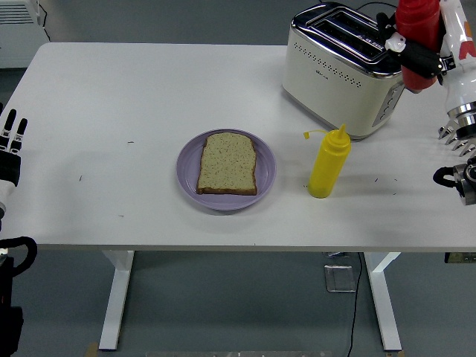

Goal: Pick up the cup,pour liquid into bread,place the cup on the desk

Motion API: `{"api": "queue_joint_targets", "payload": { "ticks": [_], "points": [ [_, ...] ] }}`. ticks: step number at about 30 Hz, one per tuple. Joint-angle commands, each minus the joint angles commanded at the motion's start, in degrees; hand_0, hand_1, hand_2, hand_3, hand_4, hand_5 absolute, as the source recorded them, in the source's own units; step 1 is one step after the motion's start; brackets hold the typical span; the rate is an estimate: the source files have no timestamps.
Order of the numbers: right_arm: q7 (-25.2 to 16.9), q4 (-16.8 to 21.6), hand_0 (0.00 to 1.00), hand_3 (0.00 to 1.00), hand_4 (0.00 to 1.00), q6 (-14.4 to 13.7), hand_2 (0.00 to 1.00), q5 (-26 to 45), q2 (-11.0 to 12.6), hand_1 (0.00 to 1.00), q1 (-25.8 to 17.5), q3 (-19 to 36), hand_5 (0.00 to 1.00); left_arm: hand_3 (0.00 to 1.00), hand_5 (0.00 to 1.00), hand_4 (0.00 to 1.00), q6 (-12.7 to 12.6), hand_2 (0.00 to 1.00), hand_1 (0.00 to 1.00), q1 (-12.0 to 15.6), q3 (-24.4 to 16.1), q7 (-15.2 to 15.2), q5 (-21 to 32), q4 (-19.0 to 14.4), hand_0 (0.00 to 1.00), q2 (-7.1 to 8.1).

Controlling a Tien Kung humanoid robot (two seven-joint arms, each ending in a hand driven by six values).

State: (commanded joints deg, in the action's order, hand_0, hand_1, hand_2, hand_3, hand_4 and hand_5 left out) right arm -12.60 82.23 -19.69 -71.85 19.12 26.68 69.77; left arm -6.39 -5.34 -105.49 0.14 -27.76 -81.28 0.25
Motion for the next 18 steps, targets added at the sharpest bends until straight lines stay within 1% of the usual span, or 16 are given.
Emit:
{"api": "queue_joint_targets", "payload": {
  "ticks": [4,7,10,11,13,16,17,18],
  "points": [
    [-3.99,-0.49,0.032,0.309,0.66,-0.11,0.181,9.68,-0.01,0.037,-4.1,2.75,0.291,0.689,0.998,0.513,0.0,0.734,0.734,-0.01,0.06,-0.01,0.01,0.12,0.785,0.0],
    [-6.35,-1.21,0.031,0.309,0.66,-0.61,0.18,16.69,-0.12,0.028,-6.15,3.96,0.29,0.689,0.998,0.516,0.03,0.733,0.734,-0.02,0.15,-0.02,0.04,0.14,0.785,-0.01],
    [-9.03,-2.86,0.031,0.309,0.66,-1.52,0.18,24.07,-0.21,0.028,-8.15,4.8,0.29,0.689,0.998,0.516,0.04,0.733,0.734,-0.03,0.26,-0.03,0.03,0.17,0.785,0.0],
    [-10.05,-3.77,0.036,0.31,0.662,-2.15,0.183,26.1,-0.23,0.049,-8.81,4.71,0.288,0.689,0.998,0.513,0.03,0.734,0.734,-0.01,0.27,-0.03,0.04,0.18,0.786,-0.01],
    [-11.65,-5.26,0.036,0.31,0.662,-2.99,0.183,28.74,-0.3,0.049,-9.63,4.23,0.288,0.689,0.998,0.513,0.02,0.734,0.734,0.02,0.29,-0.03,0.05,0.21,0.786,-0.02],
    [-13.03,-6.79,0.036,0.31,0.662,-3.76,0.183,29.57,-0.46,0.049,-10.25,3.39,0.288,0.689,0.998,0.513,0.02,0.734,0.734,0.02,0.33,-0.03,0.05,0.24,0.786,-0.03],
    [-13.5,-7.45,0.066,0.318,0.663,-4.05,0.2,29.81,-0.58,0.07,-10.46,2.82,0.287,0.689,0.998,0.513,0.03,0.734,0.734,0.03,0.34,-0.04,0.04,0.26,0.786,-0.04],
    [-13.92,-8.08,0.066,0.318,0.663,-4.27,0.2,30.11,-0.7,0.07,-10.63,2.13,0.287,0.689,0.998,0.513,0.03,0.734,0.734,0.03,0.35,-0.04,0.04,0.28,0.786,-0.05]
  ]
}}
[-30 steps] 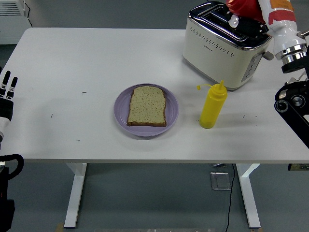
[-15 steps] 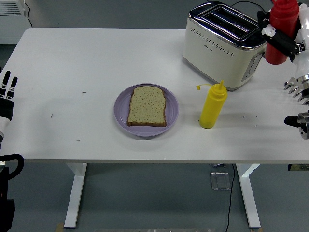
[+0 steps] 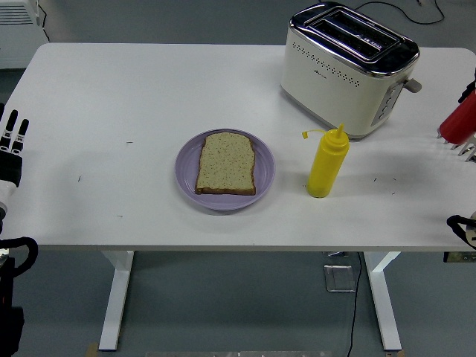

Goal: Pick up the cup,pour liquid into bread,place the cup on the desk

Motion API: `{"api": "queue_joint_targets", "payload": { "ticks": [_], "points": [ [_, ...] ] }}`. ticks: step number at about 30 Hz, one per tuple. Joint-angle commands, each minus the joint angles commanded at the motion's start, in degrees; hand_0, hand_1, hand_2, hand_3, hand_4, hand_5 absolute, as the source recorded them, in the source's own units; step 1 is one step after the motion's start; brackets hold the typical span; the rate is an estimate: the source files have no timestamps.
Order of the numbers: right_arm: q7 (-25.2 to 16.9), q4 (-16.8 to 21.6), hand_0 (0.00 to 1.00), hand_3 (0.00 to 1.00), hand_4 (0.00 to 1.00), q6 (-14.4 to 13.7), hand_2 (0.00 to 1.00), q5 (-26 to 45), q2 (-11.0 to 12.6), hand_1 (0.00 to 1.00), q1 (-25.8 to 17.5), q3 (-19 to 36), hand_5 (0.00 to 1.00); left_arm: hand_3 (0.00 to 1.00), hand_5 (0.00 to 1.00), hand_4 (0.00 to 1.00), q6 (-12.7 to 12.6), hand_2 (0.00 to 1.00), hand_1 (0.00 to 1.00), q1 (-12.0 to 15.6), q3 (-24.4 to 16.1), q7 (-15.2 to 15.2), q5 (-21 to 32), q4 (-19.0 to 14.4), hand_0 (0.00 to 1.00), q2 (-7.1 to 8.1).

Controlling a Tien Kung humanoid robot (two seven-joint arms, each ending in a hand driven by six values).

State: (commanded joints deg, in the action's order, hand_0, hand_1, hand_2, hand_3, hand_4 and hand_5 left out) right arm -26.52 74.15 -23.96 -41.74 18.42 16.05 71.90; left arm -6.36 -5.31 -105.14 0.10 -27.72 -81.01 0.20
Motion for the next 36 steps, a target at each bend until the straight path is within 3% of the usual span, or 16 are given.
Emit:
{"api": "queue_joint_targets", "payload": {
  "ticks": [10,25,36],
  "points": [
    [-2.64,-3.75,0.094,0.323,0.661,-3.08,0.22,-0.32,-0.78,0.096,0.98,-10.33,0.283,0.689,0.998,0.513,0.0,0.734,0.734,-0.06,0.1,-0.01,-0.01,0.06,0.785,0.01],
    [-7.1,-8.2,0.158,0.341,0.658,-6.15,0.258,4.04,-2.28,0.134,3.63,-18.4,0.272,0.688,0.998,0.513,0.03,0.734,0.734,0.01,0.27,0.0,-0.04,0.1,0.786,-0.04],
    [-8.45,-11.14,0.192,0.354,0.659,-6.85,0.28,6.6,-3.42,0.155,4.82,-21.98,0.272,0.689,0.998,0.513,0.06,0.734,0.735,0.22,0.48,-0.03,-0.07,0.15,0.785,-0.04]
  ]
}}
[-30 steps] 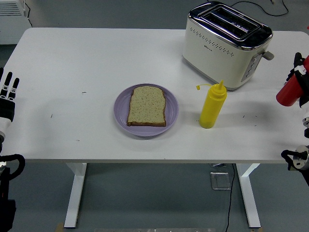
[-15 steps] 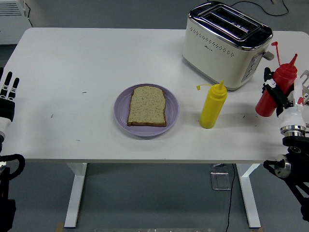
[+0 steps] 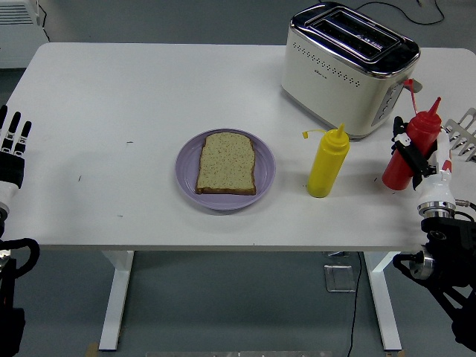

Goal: Pick up the cup,pour liquid into bread,place the cup on the desk

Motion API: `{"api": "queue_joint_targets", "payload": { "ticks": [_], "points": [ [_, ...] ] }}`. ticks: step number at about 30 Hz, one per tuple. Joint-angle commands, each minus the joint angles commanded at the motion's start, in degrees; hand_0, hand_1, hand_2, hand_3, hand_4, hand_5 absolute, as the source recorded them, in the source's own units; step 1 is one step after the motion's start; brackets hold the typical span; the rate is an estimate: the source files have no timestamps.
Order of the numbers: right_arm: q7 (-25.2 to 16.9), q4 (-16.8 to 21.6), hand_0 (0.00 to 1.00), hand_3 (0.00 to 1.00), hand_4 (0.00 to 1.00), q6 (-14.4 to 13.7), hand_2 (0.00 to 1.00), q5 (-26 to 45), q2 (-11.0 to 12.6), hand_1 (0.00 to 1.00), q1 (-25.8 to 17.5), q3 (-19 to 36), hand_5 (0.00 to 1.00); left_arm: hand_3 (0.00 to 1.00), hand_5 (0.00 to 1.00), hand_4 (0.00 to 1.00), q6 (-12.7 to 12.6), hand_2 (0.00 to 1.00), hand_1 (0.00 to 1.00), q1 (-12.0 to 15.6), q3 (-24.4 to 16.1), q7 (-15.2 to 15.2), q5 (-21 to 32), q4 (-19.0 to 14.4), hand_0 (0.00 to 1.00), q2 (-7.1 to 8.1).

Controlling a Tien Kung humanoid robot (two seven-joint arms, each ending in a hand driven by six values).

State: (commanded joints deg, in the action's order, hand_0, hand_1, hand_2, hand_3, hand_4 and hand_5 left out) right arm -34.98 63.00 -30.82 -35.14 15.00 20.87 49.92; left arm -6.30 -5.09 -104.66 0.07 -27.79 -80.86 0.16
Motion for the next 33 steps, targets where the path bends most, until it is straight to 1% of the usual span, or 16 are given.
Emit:
{"api": "queue_joint_targets", "payload": {
  "ticks": [11,12,17,18,23,24,29,30,33],
  "points": [
    [-0.39,-1.9,0.197,0.359,0.659,0.46,0.292,0.8,-1.06,0.163,1.23,-1.93,0.271,0.689,0.998,0.514,0.05,0.734,0.735,0.16,0.09,-0.02,0.01,0.0,0.787,-0.03],
    [-0.42,-2.0,0.22,0.366,0.664,0.48,0.313,0.81,-1.08,0.191,1.25,-1.99,0.27,0.689,0.998,0.514,0.05,0.734,0.735,0.17,0.05,-0.02,0.01,0.0,0.785,-0.03],
    [-0.67,-2.69,0.22,0.366,0.664,0.43,0.313,0.97,-1.23,0.191,1.51,-2.31,0.27,0.689,0.998,0.514,0.01,0.734,0.735,0.15,-0.11,-0.03,0.04,0.0,0.785,-0.04],
    [-0.72,-2.8,0.239,0.367,0.665,0.4,0.339,1.07,-1.28,0.22,1.57,-2.33,0.272,0.689,0.998,0.513,0.02,0.734,0.735,0.12,-0.1,-0.03,0.05,0.0,0.785,-0.04],
    [-1.17,-3.75,0.239,0.367,0.665,0.25,0.339,1.18,-1.58,0.22,1.96,-2.61,0.272,0.689,0.998,0.513,0.05,0.734,0.735,-0.03,-0.12,-0.04,0.09,0.01,0.785,-0.07],
    [-1.34,-3.98,0.261,0.372,0.667,0.18,0.359,1.28,-1.6,0.242,1.99,-2.67,0.272,0.688,0.998,0.514,0.05,0.734,0.736,-0.05,-0.17,-0.04,0.09,0.01,0.785,-0.06],
    [-1.72,-4.72,0.261,0.372,0.667,0.0,0.359,1.5,-1.7,0.242,2.1,-2.73,0.272,0.688,0.998,0.514,0.05,0.734,0.736,-0.05,-0.24,-0.05,0.08,0.0,0.785,-0.06],
    [-1.72,-4.81,0.285,0.38,0.67,-0.02,0.375,1.39,-1.71,0.262,2.11,-2.74,0.274,0.689,0.998,0.514,0.05,0.734,0.735,-0.05,-0.22,-0.05,0.08,0.0,0.785,-0.07],
    [-1.81,-5.02,0.285,0.38,0.67,-0.08,0.375,1.34,-1.71,0.262,2.11,-2.8,0.274,0.689,0.998,0.514,0.06,0.734,0.735,-0.05,-0.23,-0.05,0.09,-0.01,0.785,-0.06]
  ]
}}
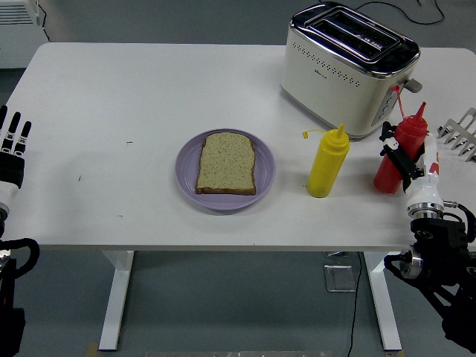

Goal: Pick up the cup,pour liquid into bread,place the cup on the desk

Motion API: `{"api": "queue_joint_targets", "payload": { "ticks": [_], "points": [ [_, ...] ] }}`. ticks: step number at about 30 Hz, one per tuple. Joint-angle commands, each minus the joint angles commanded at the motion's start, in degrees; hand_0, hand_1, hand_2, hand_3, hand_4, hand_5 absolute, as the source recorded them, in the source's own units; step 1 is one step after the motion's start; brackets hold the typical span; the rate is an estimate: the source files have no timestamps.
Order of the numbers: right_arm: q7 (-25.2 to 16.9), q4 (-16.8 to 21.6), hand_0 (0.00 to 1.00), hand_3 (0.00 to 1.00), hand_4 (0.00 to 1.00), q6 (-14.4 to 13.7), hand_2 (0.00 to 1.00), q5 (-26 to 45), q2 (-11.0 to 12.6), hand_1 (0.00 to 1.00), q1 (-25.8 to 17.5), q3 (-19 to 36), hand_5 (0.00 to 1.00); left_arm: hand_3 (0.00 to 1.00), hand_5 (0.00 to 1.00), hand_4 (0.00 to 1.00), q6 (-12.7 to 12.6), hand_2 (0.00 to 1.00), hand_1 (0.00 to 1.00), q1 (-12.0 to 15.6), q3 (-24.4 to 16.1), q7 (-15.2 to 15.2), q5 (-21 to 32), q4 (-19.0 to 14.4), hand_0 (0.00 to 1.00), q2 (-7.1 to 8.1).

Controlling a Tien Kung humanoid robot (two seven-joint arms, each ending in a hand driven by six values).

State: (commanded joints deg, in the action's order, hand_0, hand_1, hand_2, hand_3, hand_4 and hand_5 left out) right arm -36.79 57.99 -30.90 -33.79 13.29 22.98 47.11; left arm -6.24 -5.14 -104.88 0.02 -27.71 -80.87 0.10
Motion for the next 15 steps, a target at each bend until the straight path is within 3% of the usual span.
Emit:
{"api": "queue_joint_targets", "payload": {
  "ticks": [2,3,8,9,14,15],
  "points": [
    [-0.19,-0.26,0.285,0.38,0.67,-0.08,0.375,0.2,-0.02,0.262,-0.02,-0.02,0.274,0.689,0.998,0.514,0.0,0.734,0.735,0.02,-0.03,-0.01,0.0,-0.01,0.785,0.02],
    [-0.19,-0.34,0.313,0.398,0.678,-0.1,0.387,0.27,-0.04,0.31,-0.03,-0.02,0.28,0.689,0.998,0.514,-0.01,0.734,0.736,0.03,-0.03,-0.01,0.0,0.0,0.784,0.02],
    [-0.18,-0.63,0.313,0.398,0.678,0.01,0.387,0.02,-0.09,0.31,-0.03,-0.14,0.28,0.689,0.998,0.514,-0.01,0.734,0.736,0.05,-0.01,-0.03,0.01,0.01,0.784,-0.01],
    [-0.17,-0.66,0.382,0.417,0.691,0.04,0.421,-0.01,-0.1,0.379,-0.03,-0.16,0.29,0.689,0.998,0.514,-0.01,0.734,0.735,0.06,-0.02,-0.02,0.01,0.0,0.785,-0.02],
    [-0.05,-0.77,0.382,0.417,0.691,0.09,0.421,-0.27,-0.08,0.379,-0.09,-0.21,0.29,0.689,0.998,0.514,0.0,0.734,0.735,0.02,-0.02,-0.03,0.02,-0.01,0.785,-0.01],
    [-0.03,-0.79,0.436,0.425,0.695,0.09,0.444,-0.33,-0.07,0.423,-0.11,-0.21,0.294,0.689,0.998,0.514,-0.01,0.734,0.735,0.01,-0.02,-0.03,0.01,0.0,0.784,0.0]
  ]
}}
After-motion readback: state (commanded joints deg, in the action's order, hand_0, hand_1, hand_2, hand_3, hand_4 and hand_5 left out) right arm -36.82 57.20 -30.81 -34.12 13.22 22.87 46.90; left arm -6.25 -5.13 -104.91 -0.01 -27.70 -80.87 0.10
